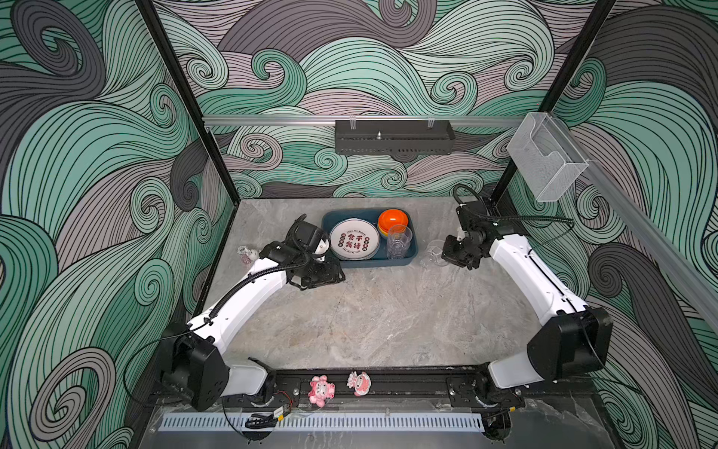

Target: Place the mixed dishes into the plastic bin

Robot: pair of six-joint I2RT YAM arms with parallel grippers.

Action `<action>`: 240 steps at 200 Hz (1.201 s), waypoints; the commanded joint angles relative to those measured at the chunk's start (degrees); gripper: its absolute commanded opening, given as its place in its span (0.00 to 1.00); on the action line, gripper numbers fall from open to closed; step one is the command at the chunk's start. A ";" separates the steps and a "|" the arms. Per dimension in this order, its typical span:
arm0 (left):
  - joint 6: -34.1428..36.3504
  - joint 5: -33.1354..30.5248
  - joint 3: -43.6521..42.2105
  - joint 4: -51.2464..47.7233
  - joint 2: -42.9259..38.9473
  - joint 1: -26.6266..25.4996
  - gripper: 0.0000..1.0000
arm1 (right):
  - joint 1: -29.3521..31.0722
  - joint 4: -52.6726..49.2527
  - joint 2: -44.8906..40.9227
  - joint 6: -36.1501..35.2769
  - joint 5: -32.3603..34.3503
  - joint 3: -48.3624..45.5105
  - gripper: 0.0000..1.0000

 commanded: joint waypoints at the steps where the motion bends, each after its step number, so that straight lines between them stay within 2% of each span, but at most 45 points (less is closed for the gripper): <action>1: -0.63 -1.14 -0.21 -2.50 -2.15 1.51 0.60 | 0.43 -2.03 1.54 -1.31 -0.66 4.43 0.00; 170: -1.95 -0.55 -3.01 -1.72 -7.02 9.01 0.62 | 6.70 -10.99 20.32 -2.79 -0.65 35.15 0.00; 240: -2.22 1.23 -4.08 -1.56 -7.19 9.72 0.62 | 8.40 -13.00 26.12 -3.14 0.31 41.93 0.00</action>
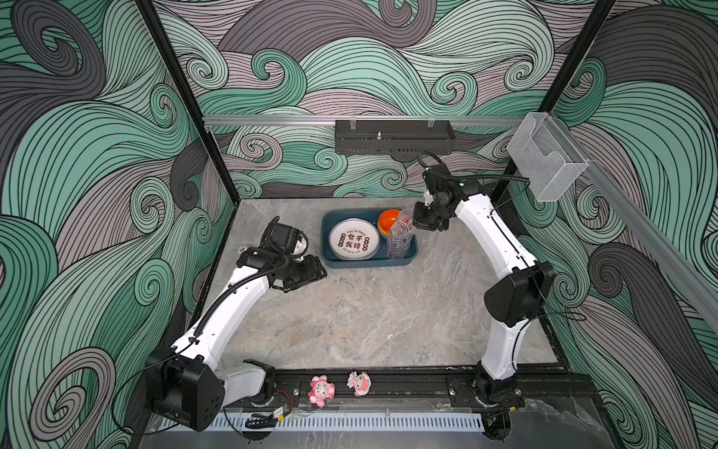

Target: Place the mixed dishes into the plastic bin

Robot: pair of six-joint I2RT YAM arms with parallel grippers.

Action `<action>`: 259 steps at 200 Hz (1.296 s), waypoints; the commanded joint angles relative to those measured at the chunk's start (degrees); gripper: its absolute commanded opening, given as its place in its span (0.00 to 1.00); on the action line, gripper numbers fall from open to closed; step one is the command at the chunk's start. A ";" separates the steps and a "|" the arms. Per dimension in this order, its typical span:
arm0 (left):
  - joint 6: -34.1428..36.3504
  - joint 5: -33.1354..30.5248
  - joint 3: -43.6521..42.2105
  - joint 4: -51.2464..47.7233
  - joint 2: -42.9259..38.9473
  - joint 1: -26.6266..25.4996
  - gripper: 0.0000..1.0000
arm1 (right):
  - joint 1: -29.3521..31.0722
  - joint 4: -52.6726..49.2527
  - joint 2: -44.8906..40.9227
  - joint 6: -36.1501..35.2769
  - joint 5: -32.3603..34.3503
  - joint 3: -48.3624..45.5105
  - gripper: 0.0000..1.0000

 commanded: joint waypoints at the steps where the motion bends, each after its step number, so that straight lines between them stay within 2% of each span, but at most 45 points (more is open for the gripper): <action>1: -0.67 1.19 -0.32 -0.54 -1.15 0.54 0.62 | 0.27 -1.63 1.27 -0.55 0.75 2.84 0.00; 62: -0.67 1.58 -0.74 -0.32 -1.10 0.99 0.62 | 1.06 -3.58 4.76 -1.19 3.39 6.57 0.00; 259: -0.58 3.63 -2.36 -0.09 -0.69 2.43 0.62 | 2.13 -5.30 10.02 -1.98 5.98 9.49 0.00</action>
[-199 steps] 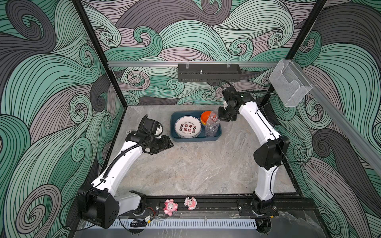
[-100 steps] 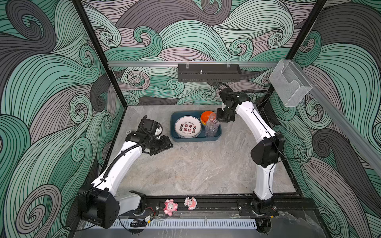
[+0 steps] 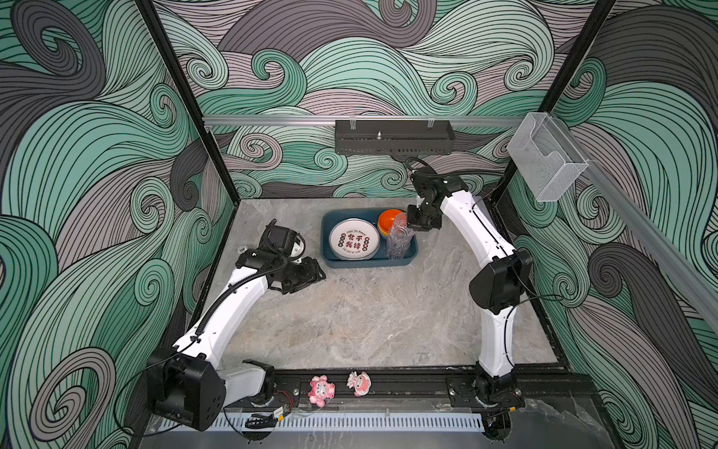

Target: Place the mixed dishes into the plastic bin

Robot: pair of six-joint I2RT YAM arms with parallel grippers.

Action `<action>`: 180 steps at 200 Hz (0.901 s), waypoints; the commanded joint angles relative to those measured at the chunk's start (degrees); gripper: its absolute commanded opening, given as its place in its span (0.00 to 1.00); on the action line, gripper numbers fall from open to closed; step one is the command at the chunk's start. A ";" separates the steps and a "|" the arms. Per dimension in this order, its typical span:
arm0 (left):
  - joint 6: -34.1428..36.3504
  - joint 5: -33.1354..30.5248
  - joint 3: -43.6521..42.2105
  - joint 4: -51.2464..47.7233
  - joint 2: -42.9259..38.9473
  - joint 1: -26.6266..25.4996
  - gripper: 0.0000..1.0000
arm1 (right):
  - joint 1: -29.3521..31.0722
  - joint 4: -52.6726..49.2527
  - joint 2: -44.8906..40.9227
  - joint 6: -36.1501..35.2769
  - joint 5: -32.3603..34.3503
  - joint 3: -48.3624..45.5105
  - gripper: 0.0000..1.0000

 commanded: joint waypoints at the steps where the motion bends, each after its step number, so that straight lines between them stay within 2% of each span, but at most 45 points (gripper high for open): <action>1: -0.56 0.82 -0.43 -0.27 -0.74 0.63 0.62 | 0.42 -0.69 1.21 -0.45 1.05 1.93 0.00; 67: -0.61 1.00 -0.90 -0.26 -1.29 0.97 0.62 | 0.95 -1.34 2.83 -0.41 1.72 3.34 0.00; 87: -0.64 1.09 -0.99 -0.27 -1.38 1.09 0.62 | 1.11 -1.49 2.97 -0.33 1.81 3.76 0.09; 113: -0.82 1.19 -0.90 -0.18 -1.40 1.12 0.62 | 1.20 -1.91 2.98 -0.33 1.81 4.57 0.11; 136: -0.91 1.27 -0.77 -0.07 -1.57 1.16 0.62 | 1.26 -1.87 2.63 -0.16 1.89 5.42 0.21; 180: -0.91 1.19 -0.03 -0.35 -1.81 1.32 0.62 | 1.22 -1.98 1.23 -0.19 2.75 6.44 0.24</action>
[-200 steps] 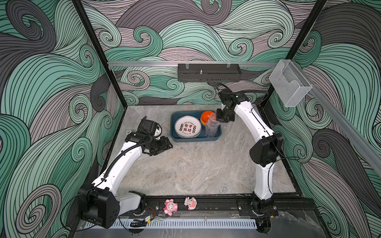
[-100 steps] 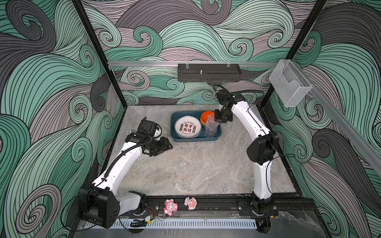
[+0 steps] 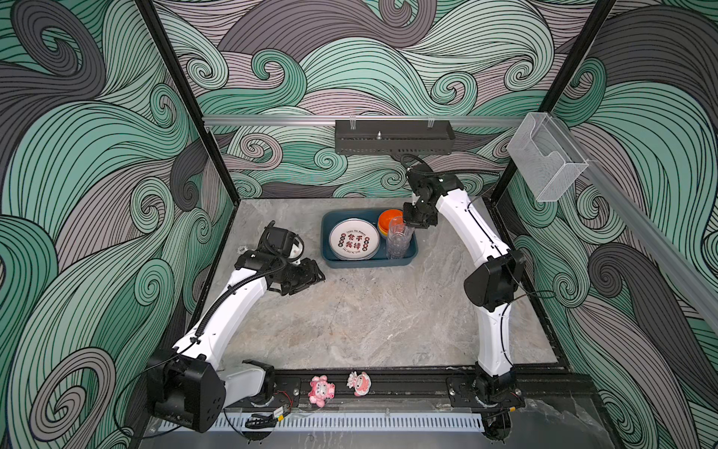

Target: Place the mixed dishes into the plastic bin

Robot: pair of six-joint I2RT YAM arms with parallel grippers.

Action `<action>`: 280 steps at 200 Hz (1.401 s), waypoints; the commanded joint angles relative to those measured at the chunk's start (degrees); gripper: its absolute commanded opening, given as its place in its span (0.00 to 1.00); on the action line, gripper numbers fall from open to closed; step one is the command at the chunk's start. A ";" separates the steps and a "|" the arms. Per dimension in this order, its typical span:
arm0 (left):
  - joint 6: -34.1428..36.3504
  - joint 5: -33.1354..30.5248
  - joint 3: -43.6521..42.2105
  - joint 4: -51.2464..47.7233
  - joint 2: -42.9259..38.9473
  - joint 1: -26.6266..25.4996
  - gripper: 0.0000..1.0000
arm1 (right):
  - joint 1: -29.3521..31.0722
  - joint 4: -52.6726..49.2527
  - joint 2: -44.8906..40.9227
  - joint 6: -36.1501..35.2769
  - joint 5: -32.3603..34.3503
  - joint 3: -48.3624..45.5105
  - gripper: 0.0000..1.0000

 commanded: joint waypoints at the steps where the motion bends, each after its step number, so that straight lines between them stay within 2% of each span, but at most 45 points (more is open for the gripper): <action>1: -0.51 0.42 0.98 -0.40 -1.33 0.53 0.62 | 0.18 -0.90 -1.49 0.24 1.55 1.12 0.24; 30: -0.54 -0.88 1.66 -0.50 -1.97 0.93 0.64 | 0.20 -0.91 -3.34 -0.02 2.48 0.65 0.24; 77: 0.70 -6.29 2.71 1.48 -3.85 1.56 0.71 | 0.11 -0.73 -6.91 -0.96 4.22 -0.93 0.36; 80: 0.90 -6.82 2.82 1.51 -3.98 1.63 0.77 | 0.12 -0.63 -7.09 -1.05 4.27 -1.18 0.37; 83: 0.97 -7.39 2.97 1.67 -4.13 1.71 0.94 | 0.17 -0.61 -7.45 -1.15 4.40 -1.46 0.40; 87: 1.19 -7.90 3.27 1.79 -4.27 1.78 0.98 | 0.13 -0.40 -7.92 -1.29 4.63 -1.92 0.42; 125: 3.71 -10.96 8.85 -0.32 -1.97 2.95 0.99 | -0.05 7.95 -16.28 -2.21 5.79 -13.14 0.70; 142: 5.89 -13.42 10.82 -0.44 -1.29 3.09 0.99 | -0.37 12.58 -20.60 -2.30 6.13 -19.53 0.76; 149: 5.87 -16.03 11.16 -0.08 -1.44 3.16 0.99 | -0.71 14.09 -22.12 -2.17 6.09 -21.75 0.96; 151: 5.87 -16.82 11.18 0.04 -1.61 3.14 0.99 | -0.80 14.40 -22.54 -2.20 6.10 -22.37 0.98; 192: 6.12 -32.24 7.48 9.16 -6.33 3.23 0.99 | -2.98 24.07 -32.06 -1.70 8.91 -37.10 0.99; 217: 8.73 -40.49 0.44 19.87 -10.24 3.47 0.98 | -4.09 35.18 -38.69 -2.16 15.19 -49.41 0.99; 247: 13.29 -45.18 -7.17 31.04 -11.47 4.81 0.98 | -4.84 65.64 -49.59 -9.42 23.54 -74.05 0.99; 270: 17.80 -48.07 -13.12 40.42 -9.90 7.03 0.99 | -5.82 90.81 -54.50 -15.82 28.90 -91.45 0.99; 280: 17.88 -48.10 -15.94 44.11 -8.53 9.05 0.99 | -6.63 95.65 -54.77 -18.16 30.93 -94.96 0.99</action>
